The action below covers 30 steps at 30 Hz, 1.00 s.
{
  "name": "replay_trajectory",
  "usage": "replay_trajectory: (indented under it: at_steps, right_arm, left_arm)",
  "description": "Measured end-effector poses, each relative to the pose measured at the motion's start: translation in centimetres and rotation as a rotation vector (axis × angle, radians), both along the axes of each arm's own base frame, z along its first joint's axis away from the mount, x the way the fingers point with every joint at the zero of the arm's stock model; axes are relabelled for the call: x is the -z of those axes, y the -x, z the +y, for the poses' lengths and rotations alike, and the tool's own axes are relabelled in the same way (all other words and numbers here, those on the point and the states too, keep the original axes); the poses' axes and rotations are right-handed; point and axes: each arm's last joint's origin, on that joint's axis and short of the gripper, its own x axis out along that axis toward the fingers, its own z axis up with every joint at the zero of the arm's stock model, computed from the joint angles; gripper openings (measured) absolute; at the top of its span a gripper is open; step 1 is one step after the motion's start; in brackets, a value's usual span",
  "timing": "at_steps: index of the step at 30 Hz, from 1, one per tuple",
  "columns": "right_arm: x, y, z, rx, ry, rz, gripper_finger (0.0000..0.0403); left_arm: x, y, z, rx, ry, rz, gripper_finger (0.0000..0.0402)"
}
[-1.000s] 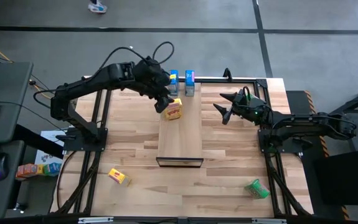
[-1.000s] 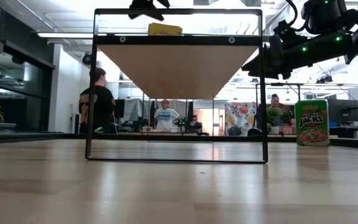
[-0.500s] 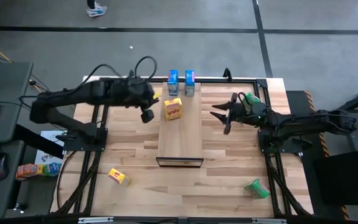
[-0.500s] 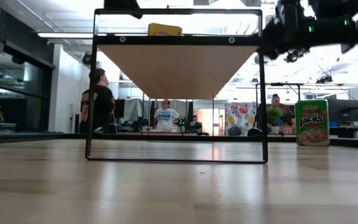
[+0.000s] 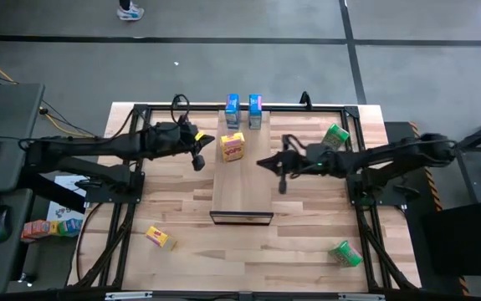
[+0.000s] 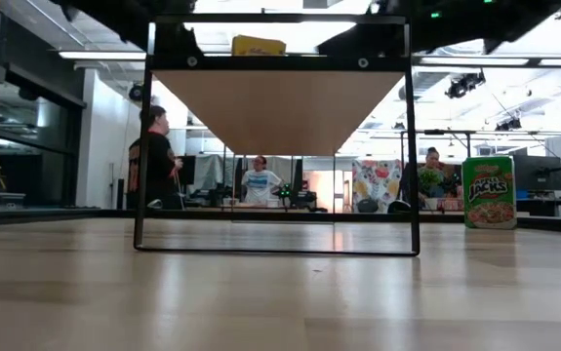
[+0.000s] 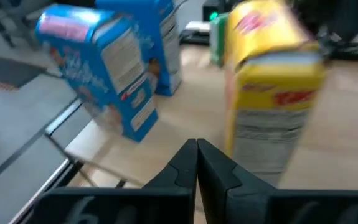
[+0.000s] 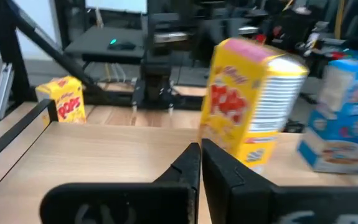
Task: Stack cereal on shelf
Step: Put the top yellow cereal box on the shelf
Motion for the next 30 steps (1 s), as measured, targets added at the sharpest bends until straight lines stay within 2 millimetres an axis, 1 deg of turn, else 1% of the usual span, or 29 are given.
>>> replay_trajectory:
  at_steps: [5, 8, 11, 15, 19, 30]
  right_arm:
    - [0.6, -3.1, -0.1, -0.024, 0.014, 0.046, 0.0001]
    - [0.9, -4.4, -0.4, 0.037, 0.03, 0.088, 0.0]
    - [1.0, -5.1, -1.0, 0.095, 0.046, 0.134, 0.0]
    - [1.2, -5.6, -1.5, 0.113, 0.056, 0.151, 0.0]
    - [1.3, -5.6, -2.2, 0.19, 0.069, 0.149, 0.0]
    - [0.9, -5.8, -3.2, 0.23, 0.04, 0.087, 0.0]
  left_arm:
    - [0.4, -1.0, 1.2, -0.015, -0.032, -0.044, 0.0]
    - [1.0, -1.7, 1.8, 0.006, -0.028, -0.045, 0.0]
    - [1.5, -2.2, 2.1, 0.013, -0.018, -0.032, 0.0]
    - [2.1, -2.5, 2.2, 0.019, -0.001, -0.01, 0.0]
    - [2.0, -2.5, 1.9, 0.059, 0.055, -0.033, 0.0]
    - [1.5, -2.5, -0.3, 0.118, 0.141, -0.078, 0.0]
